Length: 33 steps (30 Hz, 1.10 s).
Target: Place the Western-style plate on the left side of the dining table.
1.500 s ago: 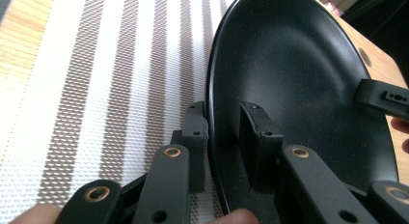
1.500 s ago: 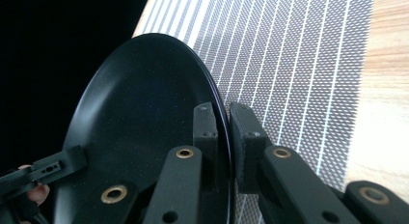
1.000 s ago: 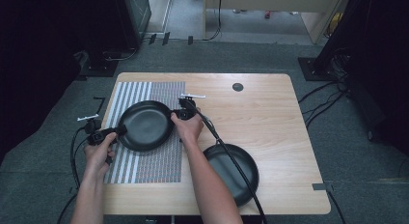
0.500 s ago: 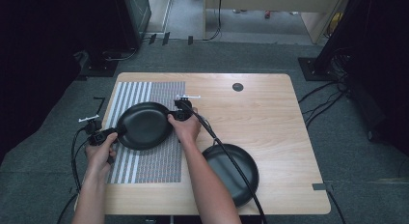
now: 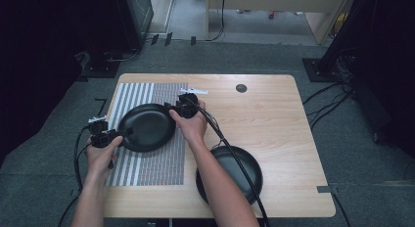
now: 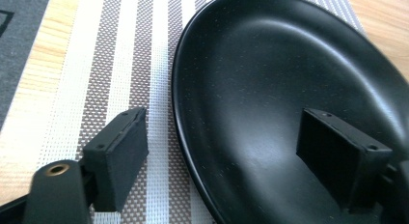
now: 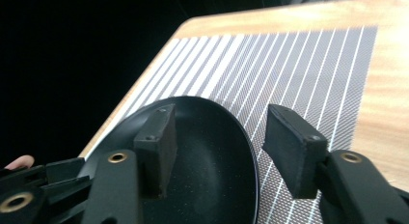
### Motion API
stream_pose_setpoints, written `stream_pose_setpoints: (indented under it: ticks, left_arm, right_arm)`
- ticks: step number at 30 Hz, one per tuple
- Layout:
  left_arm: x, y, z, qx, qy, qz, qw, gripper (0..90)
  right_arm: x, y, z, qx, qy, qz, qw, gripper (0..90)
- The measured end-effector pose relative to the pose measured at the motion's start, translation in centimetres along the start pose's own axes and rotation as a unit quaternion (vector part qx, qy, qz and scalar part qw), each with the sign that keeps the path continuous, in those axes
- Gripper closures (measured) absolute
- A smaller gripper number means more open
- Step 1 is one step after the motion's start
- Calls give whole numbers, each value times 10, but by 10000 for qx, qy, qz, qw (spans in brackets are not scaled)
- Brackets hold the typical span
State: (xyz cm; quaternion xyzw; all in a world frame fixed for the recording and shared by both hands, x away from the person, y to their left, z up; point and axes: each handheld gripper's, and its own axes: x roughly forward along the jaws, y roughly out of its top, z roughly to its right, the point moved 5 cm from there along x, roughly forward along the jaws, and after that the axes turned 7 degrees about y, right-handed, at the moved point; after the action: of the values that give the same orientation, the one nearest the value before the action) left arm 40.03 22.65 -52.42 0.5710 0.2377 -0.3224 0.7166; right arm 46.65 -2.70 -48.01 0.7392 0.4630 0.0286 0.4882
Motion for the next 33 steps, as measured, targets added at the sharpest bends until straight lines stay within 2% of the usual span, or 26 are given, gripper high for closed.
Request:
stream_pose_setpoints:
  ticks: [2,3,4,5,6,7,9,12,13,16,18,20,23,24,29,33]
  left_arm:
    - [-7,1,2,-14,-11,110,9999,156]
    - [-7,1,2,-14,-11,110,9999,147]
    - [-13,2,3,-19,-31,213,9998,138]
    - [-13,2,3,-19,-31,213,9998,138]
    - [-17,2,3,-27,-27,277,9996,138]
    - [-21,2,4,-29,-29,318,9995,138]
    - [-29,1,6,16,-74,435,9990,138]
    - [-39,-3,12,70,-204,451,9988,138]
    - [-43,-4,15,108,-220,461,9986,138]
    - [-54,-7,24,211,-274,486,9982,139]
    - [-61,-9,30,342,-267,520,9977,139]
    - [-67,-12,35,413,-278,538,9973,139]
    - [-72,-15,39,440,-290,551,9971,139]
    - [-77,-17,42,406,-349,564,9970,139]
    - [-89,-24,52,451,-359,649,9962,139]
    - [-94,-28,56,498,-338,678,9959,139]
  right_arm:
    - [-11,4,-4,-174,18,100,9998,440]
    - [-11,4,-4,-174,18,100,9998,440]
    - [-21,7,-6,-407,-78,176,9990,412]
    - [-25,7,-6,-442,-93,186,9988,396]
    - [-25,7,-6,-442,-93,186,9988,396]
    - [-36,9,-7,-424,-67,199,9989,363]
    - [-46,12,-8,-444,-49,166,9989,350]
    - [-63,11,-7,-595,-81,84,9982,342]
    - [-68,10,-6,-597,-124,57,9981,341]
    - [-81,6,-3,-548,-7,15,9985,322]
    - [-90,1,-2,-594,5,-24,9982,304]
    - [-97,-3,-2,-748,-43,-93,9971,290]
    - [-105,-7,-2,-726,-16,-70,9973,271]
    - [-115,-10,-1,-789,-89,-32,9968,269]
    - [-137,-16,-1,-995,-316,37,9945,271]
    - [-148,-20,-2,-1069,-347,60,9936,260]
